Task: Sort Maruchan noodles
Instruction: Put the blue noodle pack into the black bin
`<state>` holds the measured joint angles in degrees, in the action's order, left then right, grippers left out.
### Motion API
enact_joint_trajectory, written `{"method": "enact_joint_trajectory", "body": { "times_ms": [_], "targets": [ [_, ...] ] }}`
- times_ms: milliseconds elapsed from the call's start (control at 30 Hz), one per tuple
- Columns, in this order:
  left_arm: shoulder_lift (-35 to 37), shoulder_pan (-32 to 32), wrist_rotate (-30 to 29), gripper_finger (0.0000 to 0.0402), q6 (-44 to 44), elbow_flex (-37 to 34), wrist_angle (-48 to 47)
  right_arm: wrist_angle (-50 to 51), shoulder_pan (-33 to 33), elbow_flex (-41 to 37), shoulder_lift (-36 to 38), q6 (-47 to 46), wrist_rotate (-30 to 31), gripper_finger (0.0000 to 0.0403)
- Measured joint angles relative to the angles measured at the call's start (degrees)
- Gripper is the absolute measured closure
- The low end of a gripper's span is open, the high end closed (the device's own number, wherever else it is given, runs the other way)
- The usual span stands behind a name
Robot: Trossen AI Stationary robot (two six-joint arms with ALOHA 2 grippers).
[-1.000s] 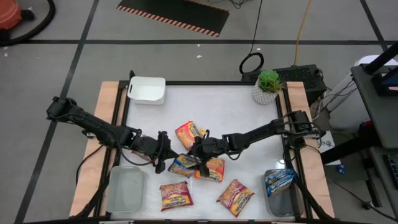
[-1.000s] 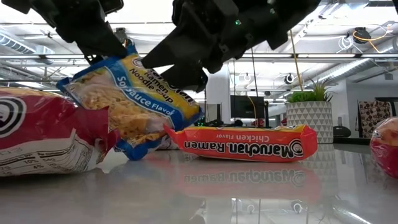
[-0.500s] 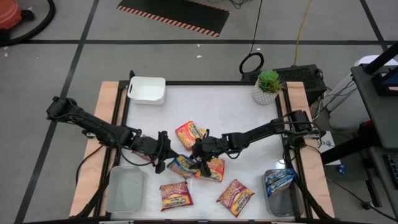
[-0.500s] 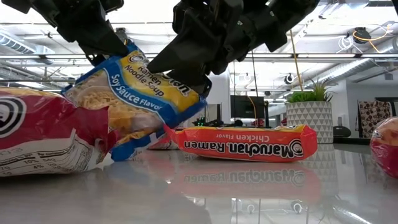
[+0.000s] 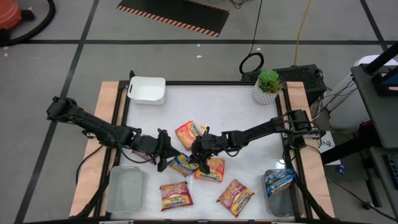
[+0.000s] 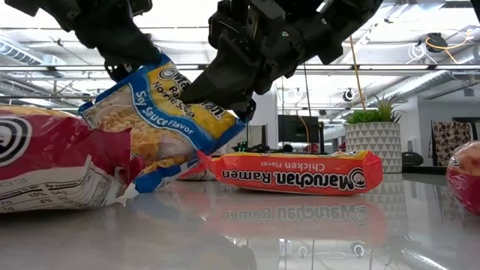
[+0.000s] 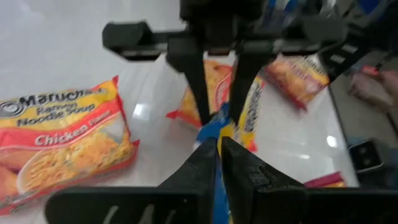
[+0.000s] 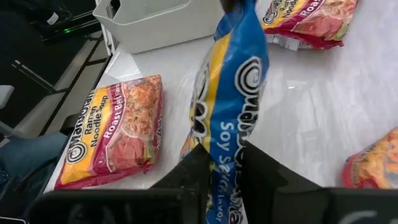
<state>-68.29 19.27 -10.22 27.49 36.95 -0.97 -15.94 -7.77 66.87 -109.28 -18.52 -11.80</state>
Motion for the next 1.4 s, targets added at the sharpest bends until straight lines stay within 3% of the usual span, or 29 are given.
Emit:
{"method": "enact_joint_trajectory", "body": {
  "times_ms": [233, 500, 600, 767, 1067, 1400],
  "targets": [
    [0.0, 0.9, -0.9, 0.0303, 1.7, 0.0, 6.4, 1.1, 0.0, 0.0, 0.2, 0.4, -0.3, 0.0347],
    [0.6, 1.0, -0.8, 0.0242, 5.0, 0.0, 5.0, 8.2, -0.1, 0.0, 5.6, 2.0, -0.3, 0.0348],
    [2.0, 1.0, -0.9, 0.0238, 7.7, 0.0, 1.9, 11.7, -0.8, 0.0, 10.2, 2.1, 0.1, 0.0348],
    [5.2, 1.1, -2.3, 0.0238, 11.5, 0.0, -3.3, 20.2, -4.1, 0.0, 17.4, 1.8, 5.6, 0.0348],
    [7.3, 3.4, -4.9, 0.0238, 12.3, 0.0, -5.4, 34.5, -12.0, 0.0, 29.1, -6.1, 11.8, 0.0348],
    [7.3, 3.8, -4.9, 0.0238, 10.5, 0.0, -5.8, 38.5, -21.2, 0.0, 35.2, -16.4, 11.8, 0.0348]
  ]
}}
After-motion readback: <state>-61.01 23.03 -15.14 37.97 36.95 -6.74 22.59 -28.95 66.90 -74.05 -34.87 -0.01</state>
